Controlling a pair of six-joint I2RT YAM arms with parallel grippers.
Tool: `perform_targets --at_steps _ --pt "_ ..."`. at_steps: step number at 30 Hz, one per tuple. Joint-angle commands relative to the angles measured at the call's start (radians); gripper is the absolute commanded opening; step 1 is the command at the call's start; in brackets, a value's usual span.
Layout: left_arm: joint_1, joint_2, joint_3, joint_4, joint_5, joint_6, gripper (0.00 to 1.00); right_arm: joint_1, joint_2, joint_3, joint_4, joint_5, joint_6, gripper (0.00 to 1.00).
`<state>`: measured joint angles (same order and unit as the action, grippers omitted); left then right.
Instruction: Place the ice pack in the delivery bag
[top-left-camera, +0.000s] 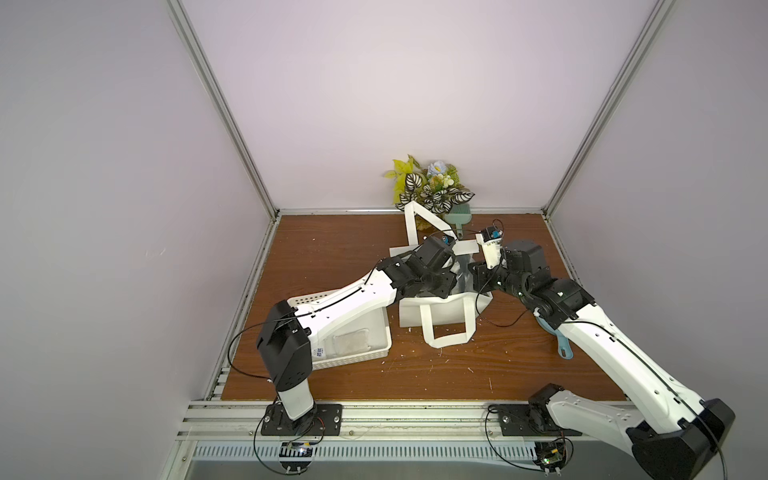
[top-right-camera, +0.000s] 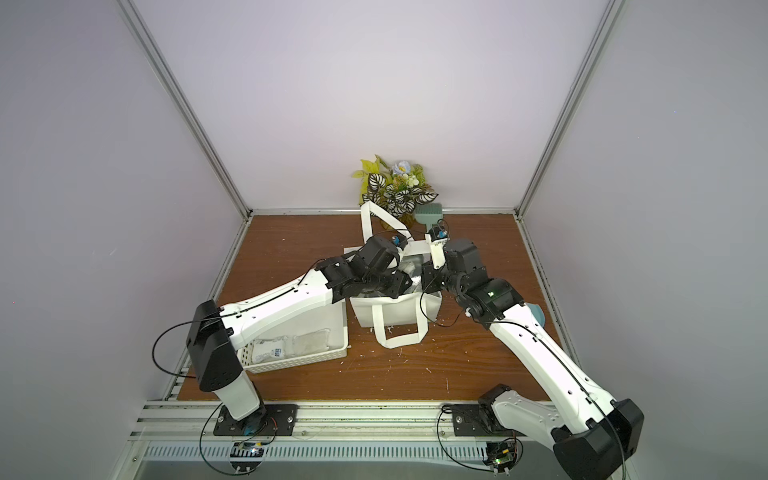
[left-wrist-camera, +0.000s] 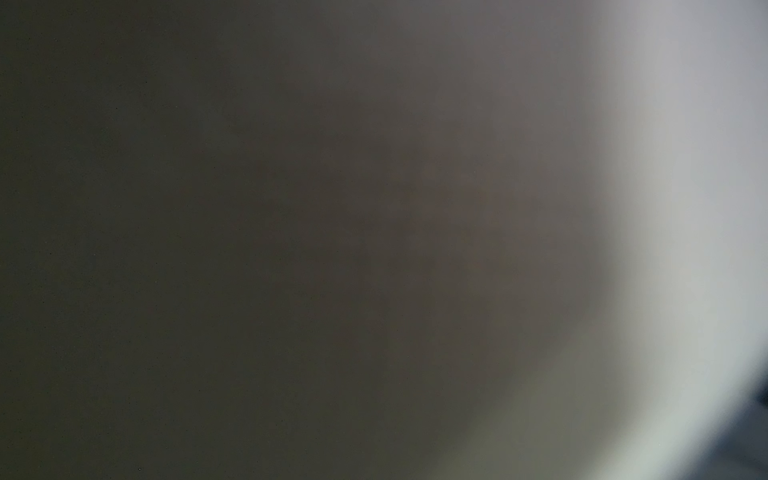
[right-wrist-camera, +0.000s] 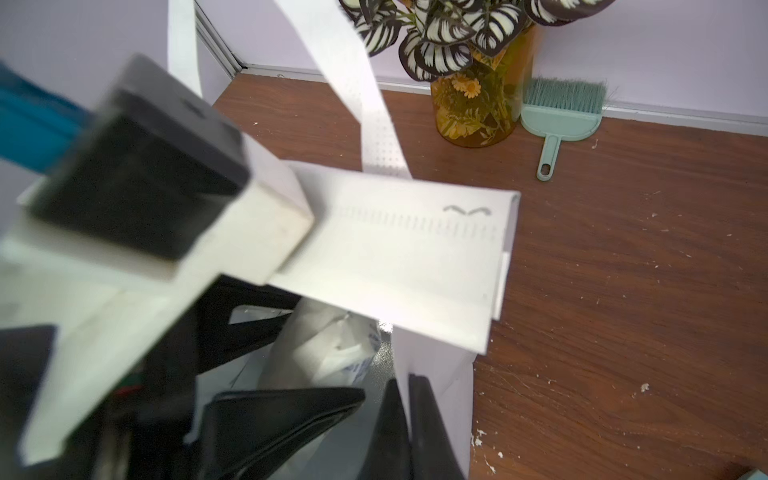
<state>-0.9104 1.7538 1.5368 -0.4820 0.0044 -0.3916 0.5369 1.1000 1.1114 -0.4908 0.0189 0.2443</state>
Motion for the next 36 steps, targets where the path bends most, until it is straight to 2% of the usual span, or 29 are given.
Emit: perform_targets --at_steps 1,7,10,13,15,17,19,20,21,25,32,34,36 --pt "-0.004 0.004 0.008 0.025 -0.001 -0.013 0.33 -0.002 -0.028 0.004 0.029 -0.018 0.015 0.0" --pt "-0.004 0.079 -0.004 0.001 0.028 0.053 0.38 -0.002 -0.035 -0.02 0.046 -0.04 0.023 0.0" --pt "-0.004 0.11 0.014 -0.025 0.03 0.051 0.47 -0.002 -0.035 -0.021 0.039 -0.034 0.017 0.0" --pt "-0.004 0.094 0.019 -0.023 0.013 0.053 0.63 -0.002 -0.035 -0.021 0.038 -0.024 0.013 0.0" --pt "-0.004 0.081 0.028 -0.026 0.005 0.059 0.65 -0.002 -0.033 -0.021 0.038 -0.023 0.013 0.0" --pt "-0.004 0.062 0.037 -0.026 0.002 0.056 0.72 -0.002 -0.031 -0.019 0.039 -0.018 0.012 0.0" --pt "-0.005 0.036 0.045 -0.026 -0.004 0.054 0.73 -0.002 -0.026 -0.015 0.038 -0.007 0.009 0.01" --pt "-0.004 0.017 0.048 -0.025 -0.011 0.05 0.76 -0.002 -0.023 -0.012 0.038 -0.003 0.007 0.01" --pt "-0.004 -0.006 0.049 -0.025 -0.024 0.043 0.84 -0.002 -0.021 -0.01 0.039 -0.001 0.005 0.01" --pt "0.001 -0.109 0.046 -0.034 -0.078 0.027 0.95 -0.004 -0.011 -0.002 0.044 0.007 -0.002 0.04" --pt "0.099 -0.371 -0.064 -0.062 -0.125 -0.117 1.0 -0.002 0.019 0.008 0.092 0.001 -0.013 0.04" --pt "0.111 -0.463 -0.14 -0.076 -0.191 -0.174 1.0 -0.003 0.029 0.013 0.102 0.0 -0.02 0.04" --pt "0.115 -0.562 -0.209 -0.122 -0.315 -0.252 1.0 -0.002 0.043 0.018 0.112 -0.002 -0.03 0.04"
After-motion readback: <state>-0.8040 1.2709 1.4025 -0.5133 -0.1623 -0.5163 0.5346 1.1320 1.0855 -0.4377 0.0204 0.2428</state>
